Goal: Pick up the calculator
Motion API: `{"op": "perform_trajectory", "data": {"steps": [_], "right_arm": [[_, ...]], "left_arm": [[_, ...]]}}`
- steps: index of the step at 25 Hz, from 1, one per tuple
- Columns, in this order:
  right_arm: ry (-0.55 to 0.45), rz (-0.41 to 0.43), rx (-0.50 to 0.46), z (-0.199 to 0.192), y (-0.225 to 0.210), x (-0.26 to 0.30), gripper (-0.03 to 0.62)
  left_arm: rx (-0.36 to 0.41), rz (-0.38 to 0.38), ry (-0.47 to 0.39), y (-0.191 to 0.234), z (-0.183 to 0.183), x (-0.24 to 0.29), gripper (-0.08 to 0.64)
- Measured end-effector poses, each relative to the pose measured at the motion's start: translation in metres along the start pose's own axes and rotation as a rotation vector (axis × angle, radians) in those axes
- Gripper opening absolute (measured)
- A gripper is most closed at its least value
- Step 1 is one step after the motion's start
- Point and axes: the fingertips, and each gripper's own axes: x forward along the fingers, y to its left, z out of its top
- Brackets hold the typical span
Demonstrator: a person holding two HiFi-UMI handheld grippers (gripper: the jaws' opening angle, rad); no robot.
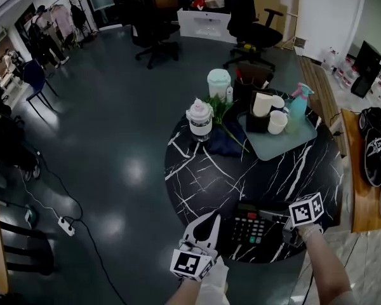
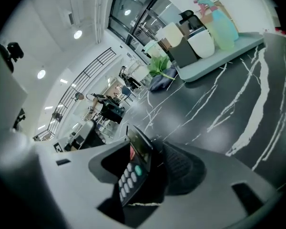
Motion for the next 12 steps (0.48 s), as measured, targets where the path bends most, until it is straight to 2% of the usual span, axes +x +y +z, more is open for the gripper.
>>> {"op": "perform_trajectory", "data": {"steps": [5, 10, 12], "right_arm": [[0.129, 0.046, -0.025, -0.009, 0.005, 0.009, 0.207], [0.189, 0.111, 0.057, -0.011, 0.006, 0.012, 0.206], [0.185, 0.126, 0.079, -0.011, 0.004, 0.011, 0.176]], "left_arm": [[-0.003, 0.012, -0.013, 0.008, -0.009, 0.014, 0.008], [-0.030, 0.036, -0.022, 0.016, -0.011, 0.015, 0.008], [-0.036, 0.040, -0.019, 0.017, -0.014, 0.017, 0.008]]}}
